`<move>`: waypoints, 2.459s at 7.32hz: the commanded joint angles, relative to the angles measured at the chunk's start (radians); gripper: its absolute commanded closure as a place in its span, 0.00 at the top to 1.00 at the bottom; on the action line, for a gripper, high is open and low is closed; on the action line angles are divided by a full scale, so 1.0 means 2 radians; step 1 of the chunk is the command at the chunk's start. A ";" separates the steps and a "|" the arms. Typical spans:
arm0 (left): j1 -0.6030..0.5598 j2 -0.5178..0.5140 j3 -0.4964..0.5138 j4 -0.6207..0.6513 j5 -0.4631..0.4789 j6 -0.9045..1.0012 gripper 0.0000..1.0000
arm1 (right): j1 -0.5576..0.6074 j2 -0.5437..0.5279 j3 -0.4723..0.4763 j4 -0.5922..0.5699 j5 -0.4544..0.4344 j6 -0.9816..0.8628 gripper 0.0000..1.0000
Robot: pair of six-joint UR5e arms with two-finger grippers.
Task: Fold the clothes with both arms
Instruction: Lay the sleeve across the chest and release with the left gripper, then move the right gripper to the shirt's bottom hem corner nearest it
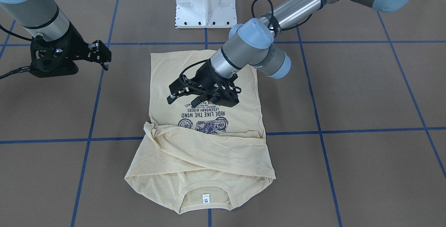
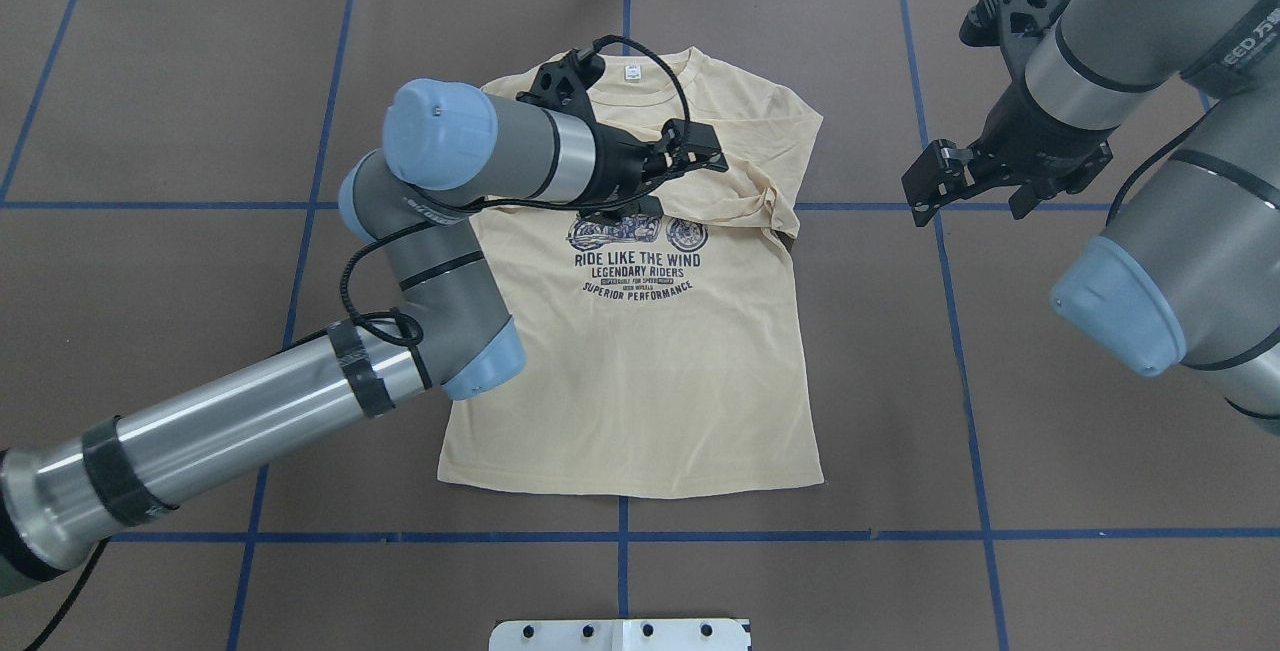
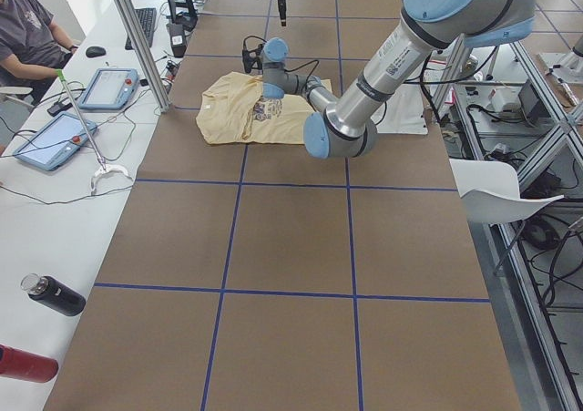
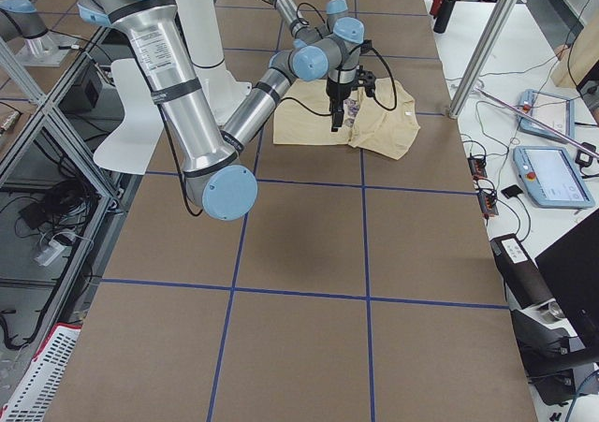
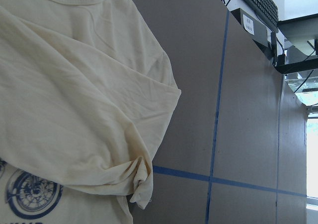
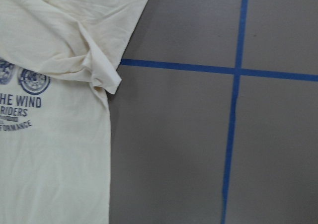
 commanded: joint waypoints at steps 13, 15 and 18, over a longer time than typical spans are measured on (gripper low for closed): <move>-0.044 0.156 -0.339 0.350 0.030 0.106 0.99 | -0.256 -0.060 -0.067 0.218 -0.101 0.235 0.95; -0.042 0.156 -0.339 0.350 0.030 0.106 0.99 | -0.264 -0.055 -0.070 0.217 -0.102 0.247 0.91; -0.042 0.156 -0.339 0.350 0.030 0.106 0.99 | -0.266 -0.055 -0.078 0.218 -0.101 0.248 0.87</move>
